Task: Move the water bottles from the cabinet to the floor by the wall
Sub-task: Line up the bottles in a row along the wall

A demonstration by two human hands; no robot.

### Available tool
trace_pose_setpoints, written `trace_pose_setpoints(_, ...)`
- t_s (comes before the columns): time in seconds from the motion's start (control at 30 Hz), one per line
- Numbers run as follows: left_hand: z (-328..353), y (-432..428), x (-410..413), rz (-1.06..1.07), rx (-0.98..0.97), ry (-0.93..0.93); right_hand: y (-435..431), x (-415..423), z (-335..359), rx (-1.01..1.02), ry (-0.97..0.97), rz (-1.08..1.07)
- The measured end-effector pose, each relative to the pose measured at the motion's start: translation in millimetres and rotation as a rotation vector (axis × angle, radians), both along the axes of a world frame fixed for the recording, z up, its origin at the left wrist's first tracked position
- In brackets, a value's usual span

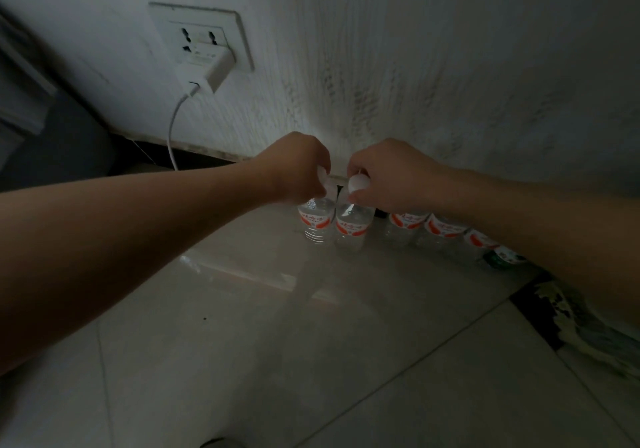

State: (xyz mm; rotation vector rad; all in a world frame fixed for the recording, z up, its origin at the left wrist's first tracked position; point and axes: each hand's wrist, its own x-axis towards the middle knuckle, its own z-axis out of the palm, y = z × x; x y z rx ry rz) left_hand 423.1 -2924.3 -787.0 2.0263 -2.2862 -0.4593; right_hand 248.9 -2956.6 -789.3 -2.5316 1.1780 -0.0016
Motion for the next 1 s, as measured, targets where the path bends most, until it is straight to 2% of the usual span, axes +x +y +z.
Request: trace_pose_setpoints(1.0,-2,-17,-10,-0.007,-0.02,0.071,-12,-18,0,-0.038,-0.028,-0.052)
